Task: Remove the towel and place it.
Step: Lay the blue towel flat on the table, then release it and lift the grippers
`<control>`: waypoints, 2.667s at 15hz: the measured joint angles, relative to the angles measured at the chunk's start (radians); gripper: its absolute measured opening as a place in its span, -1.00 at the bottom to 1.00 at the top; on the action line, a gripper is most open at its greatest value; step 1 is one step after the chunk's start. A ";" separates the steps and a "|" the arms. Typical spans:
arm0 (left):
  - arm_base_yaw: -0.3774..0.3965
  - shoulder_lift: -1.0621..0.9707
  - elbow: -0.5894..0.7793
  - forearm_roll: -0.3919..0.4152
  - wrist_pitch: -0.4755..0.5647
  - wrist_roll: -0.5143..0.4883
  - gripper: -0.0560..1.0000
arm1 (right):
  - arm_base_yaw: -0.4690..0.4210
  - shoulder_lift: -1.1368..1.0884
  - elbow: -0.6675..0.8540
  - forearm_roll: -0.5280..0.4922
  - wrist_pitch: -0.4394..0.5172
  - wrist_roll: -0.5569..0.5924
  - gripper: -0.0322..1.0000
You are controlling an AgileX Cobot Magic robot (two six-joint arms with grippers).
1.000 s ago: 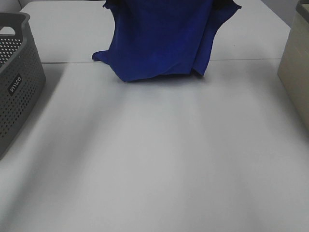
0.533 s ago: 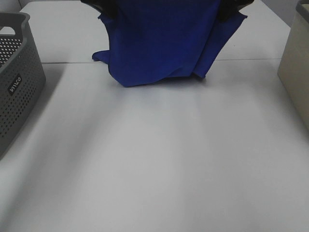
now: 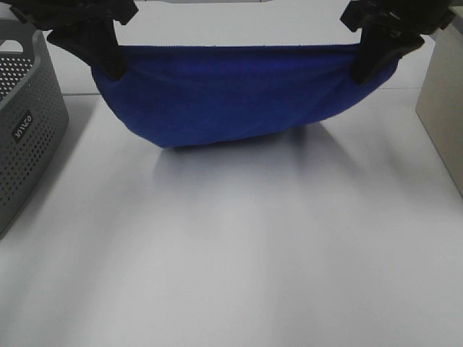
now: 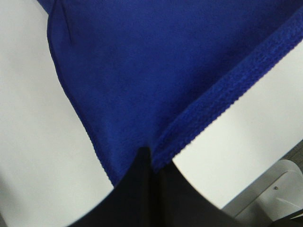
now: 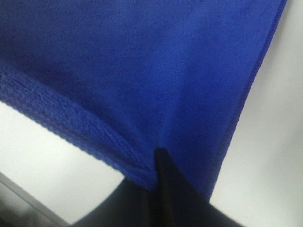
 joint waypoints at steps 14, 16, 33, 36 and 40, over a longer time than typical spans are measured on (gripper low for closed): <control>-0.050 -0.309 0.603 -0.130 -0.029 -0.074 -0.89 | 0.001 -0.288 0.597 0.142 -0.001 0.047 -0.90; -0.067 -0.339 0.676 -0.141 -0.032 -0.075 -0.89 | 0.001 -0.288 0.662 0.167 -0.001 0.051 -0.90; -0.260 -0.360 1.041 -0.297 -0.129 -0.109 -0.89 | 0.001 -0.291 1.043 0.257 0.000 0.051 -0.90; -0.260 -0.360 1.042 -0.298 -0.136 -0.101 -0.89 | 0.001 -0.292 1.075 0.262 -0.002 0.052 -0.90; -0.260 -0.357 1.045 -0.298 -0.136 -0.093 -0.89 | 0.001 -0.291 1.087 0.272 -0.002 0.055 -0.89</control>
